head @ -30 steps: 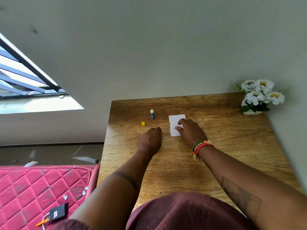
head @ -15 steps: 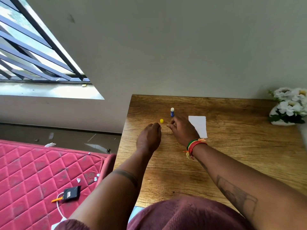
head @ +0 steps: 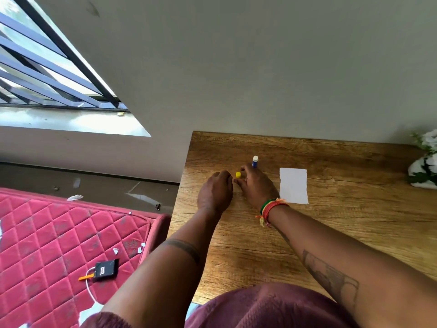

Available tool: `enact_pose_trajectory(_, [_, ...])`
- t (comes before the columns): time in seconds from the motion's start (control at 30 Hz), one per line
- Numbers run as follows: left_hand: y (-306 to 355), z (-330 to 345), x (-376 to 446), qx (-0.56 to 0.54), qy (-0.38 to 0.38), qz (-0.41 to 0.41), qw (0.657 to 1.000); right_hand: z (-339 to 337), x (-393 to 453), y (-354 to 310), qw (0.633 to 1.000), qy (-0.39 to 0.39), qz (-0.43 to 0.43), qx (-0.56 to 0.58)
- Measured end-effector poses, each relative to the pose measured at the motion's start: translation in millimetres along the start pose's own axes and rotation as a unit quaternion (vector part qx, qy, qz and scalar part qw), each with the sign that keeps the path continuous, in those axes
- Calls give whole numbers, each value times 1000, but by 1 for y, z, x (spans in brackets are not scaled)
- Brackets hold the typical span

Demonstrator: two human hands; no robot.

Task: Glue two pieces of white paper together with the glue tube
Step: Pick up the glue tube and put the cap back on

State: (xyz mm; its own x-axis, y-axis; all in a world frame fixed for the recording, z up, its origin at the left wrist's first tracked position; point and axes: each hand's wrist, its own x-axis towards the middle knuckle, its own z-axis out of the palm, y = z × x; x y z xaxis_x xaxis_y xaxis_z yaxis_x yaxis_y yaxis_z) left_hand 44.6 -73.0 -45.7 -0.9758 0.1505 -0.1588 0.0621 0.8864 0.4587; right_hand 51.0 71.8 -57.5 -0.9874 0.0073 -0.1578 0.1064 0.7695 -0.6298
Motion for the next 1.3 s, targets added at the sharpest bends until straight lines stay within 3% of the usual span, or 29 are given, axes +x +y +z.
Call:
enact_pose_trajectory(0.2, [0,1,6,3,-8,-8,1000,3,6,1,999,12,-15,-35])
enact_pose_trajectory(0.43, [14,3,7,-4,20,-9,1000,-14,-10,11,999,29,-14,10])
enact_pose_trajectory(0.6, [33,10,13,-82,39,-37,995,-39,-27,27,998,49,-30,36])
enact_pose_trajectory(0.77, [52,17,24,-147,10,-46,988,-58,-31,39,993,98,20,60])
enact_pose_trajectory(0.97, [70,20,36,-179,15,-49,983,-71,-29,42,980,100,86,148])
enact_pose_trajectory(1.07, [73,20,39,-229,9,-86,969,-73,-25,40,952,103,140,250])
enact_pose_trajectory(1.2, [77,17,40,-283,-12,-113,952,-71,-12,42,860,100,223,447])
enact_pose_trajectory(1.3, [80,14,37,-353,-18,-125,927,-69,-8,49,911,45,209,353])
